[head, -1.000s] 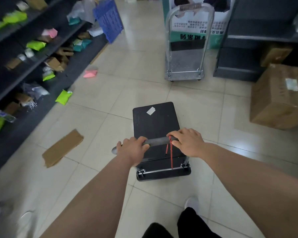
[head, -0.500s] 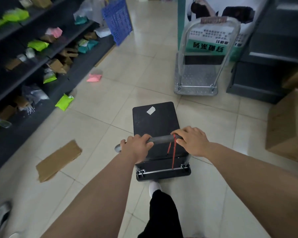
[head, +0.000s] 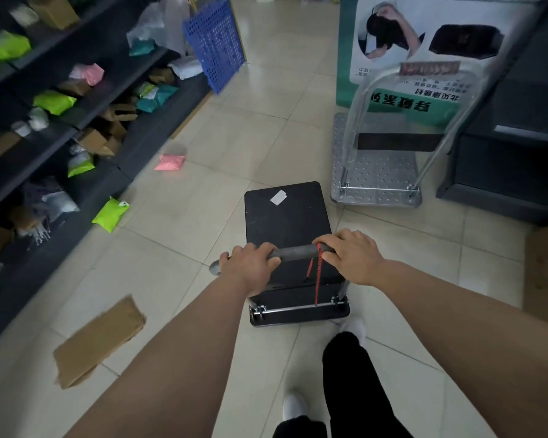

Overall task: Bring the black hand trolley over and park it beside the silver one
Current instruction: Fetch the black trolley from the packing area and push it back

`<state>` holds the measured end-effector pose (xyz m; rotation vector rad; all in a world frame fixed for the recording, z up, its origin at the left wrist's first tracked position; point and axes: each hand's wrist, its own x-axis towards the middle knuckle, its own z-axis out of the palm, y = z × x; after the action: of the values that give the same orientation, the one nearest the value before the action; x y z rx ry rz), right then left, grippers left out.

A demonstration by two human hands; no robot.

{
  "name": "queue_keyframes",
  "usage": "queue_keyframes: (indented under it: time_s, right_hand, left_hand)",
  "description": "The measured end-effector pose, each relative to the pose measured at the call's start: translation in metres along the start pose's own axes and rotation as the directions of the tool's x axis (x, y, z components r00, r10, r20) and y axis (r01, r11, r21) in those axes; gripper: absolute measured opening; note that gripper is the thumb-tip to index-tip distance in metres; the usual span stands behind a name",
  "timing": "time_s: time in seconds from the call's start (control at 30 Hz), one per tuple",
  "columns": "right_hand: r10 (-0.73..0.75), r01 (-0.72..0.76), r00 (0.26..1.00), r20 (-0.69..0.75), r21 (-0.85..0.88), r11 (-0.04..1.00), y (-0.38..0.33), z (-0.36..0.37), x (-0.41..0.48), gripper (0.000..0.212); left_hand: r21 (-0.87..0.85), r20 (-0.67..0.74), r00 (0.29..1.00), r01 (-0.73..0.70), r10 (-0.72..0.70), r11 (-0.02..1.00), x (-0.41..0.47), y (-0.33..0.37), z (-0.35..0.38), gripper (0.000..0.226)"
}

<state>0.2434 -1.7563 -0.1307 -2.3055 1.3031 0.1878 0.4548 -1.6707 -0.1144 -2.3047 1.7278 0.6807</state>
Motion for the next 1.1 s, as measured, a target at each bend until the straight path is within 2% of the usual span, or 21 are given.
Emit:
queue_keyframes:
  time_s: [0.37, 0.6, 1.1]
  right_hand:
    - [-0.074, 0.076, 0.996, 0.055, -0.048, 0.996, 0.039, -0.080, 0.163, 0.038]
    - [-0.079, 0.084, 0.995, 0.059, -0.094, 0.992, 0.058, -0.116, 0.234, 0.039]
    - [-0.009, 0.010, 1.000, 0.020, -0.035, 0.999, 0.010, -0.153, 0.389, 0.037]
  left_hand:
    - [-0.050, -0.008, 0.998, 0.067, -0.067, 0.997, 0.148, 0.016, -0.081, 0.034]
    - [-0.068, 0.009, 0.998, 0.069, -0.068, 0.995, 0.217, 0.024, -0.114, 0.035]
    - [-0.032, 0.000, 1.000, 0.001, -0.001, 0.999, 0.364, -0.057, -0.196, 0.033]
